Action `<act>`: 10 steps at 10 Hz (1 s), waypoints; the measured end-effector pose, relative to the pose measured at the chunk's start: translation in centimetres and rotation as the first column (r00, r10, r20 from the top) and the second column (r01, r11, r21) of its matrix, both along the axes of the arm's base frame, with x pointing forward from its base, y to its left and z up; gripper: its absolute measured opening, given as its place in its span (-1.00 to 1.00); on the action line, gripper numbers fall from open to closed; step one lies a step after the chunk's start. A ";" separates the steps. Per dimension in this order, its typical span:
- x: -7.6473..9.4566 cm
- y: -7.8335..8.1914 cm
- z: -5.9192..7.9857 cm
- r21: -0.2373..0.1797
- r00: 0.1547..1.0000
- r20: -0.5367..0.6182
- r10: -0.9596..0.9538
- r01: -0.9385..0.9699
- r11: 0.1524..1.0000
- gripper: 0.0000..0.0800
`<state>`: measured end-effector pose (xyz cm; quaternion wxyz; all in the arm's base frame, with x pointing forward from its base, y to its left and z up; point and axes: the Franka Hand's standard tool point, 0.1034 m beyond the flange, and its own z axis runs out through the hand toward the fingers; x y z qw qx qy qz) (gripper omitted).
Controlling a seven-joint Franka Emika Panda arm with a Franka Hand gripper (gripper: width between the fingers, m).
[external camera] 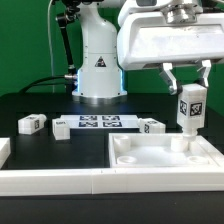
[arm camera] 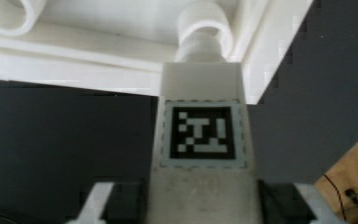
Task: Assemble square table
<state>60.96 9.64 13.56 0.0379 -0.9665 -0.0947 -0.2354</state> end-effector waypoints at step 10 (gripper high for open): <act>1.3 0.5 -1.2 -0.006 0.999 0.025 0.023 -0.023 1.000 -0.26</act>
Offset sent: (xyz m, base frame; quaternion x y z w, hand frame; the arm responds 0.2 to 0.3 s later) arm 0.0000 0.0000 0.0000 0.0000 0.0000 0.0000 1.0000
